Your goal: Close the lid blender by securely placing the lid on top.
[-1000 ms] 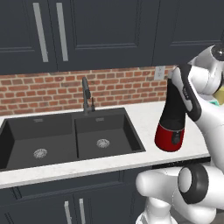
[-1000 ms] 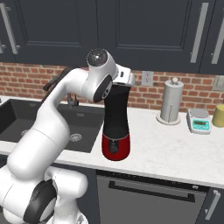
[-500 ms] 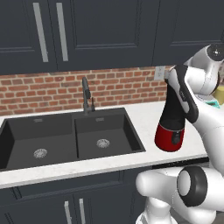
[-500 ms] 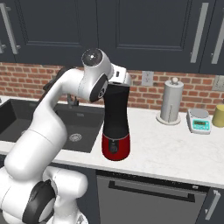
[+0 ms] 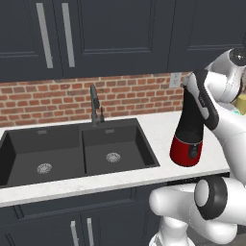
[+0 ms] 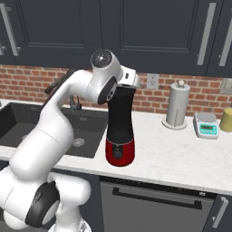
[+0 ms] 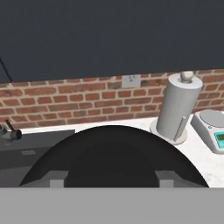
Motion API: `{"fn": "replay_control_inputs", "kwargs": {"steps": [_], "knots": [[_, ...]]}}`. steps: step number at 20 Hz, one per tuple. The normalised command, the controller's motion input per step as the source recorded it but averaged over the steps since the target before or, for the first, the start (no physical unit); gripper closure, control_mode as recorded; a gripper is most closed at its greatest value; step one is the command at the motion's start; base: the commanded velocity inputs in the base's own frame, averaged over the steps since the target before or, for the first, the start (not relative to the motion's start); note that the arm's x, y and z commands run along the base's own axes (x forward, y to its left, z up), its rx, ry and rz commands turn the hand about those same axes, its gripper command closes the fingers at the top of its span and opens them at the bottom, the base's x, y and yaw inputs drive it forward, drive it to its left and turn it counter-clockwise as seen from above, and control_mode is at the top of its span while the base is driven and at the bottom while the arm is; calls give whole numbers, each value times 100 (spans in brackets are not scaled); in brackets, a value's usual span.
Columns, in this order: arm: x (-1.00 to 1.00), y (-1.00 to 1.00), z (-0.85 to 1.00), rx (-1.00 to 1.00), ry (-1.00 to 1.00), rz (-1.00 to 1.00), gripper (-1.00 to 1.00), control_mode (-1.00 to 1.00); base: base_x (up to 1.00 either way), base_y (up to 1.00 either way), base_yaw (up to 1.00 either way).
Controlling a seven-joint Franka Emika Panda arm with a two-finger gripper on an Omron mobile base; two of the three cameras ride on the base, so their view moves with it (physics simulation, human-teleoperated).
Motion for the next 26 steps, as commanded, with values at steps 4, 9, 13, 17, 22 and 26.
{"fn": "replay_control_inputs", "kwargs": {"steps": [4, 9, 13, 17, 22, 26], "knots": [[9, -34, -1, 0, 0, 0, 100, -100, 0, 0, 0], [2, -7, -8, 0, 0, 0, 100, -100, 0, 0, 0], [0, 2, -5, 0, -1, 0, 100, -100, 0, 0, 0], [0, 12, -1, 0, -1, 0, 100, -100, 0, 0, 0], [0, 20, 0, 0, -2, 0, 100, -100, 0, 0, 0], [0, 13, 0, 0, -1, 0, 100, -100, 0, 0, 0]]}}
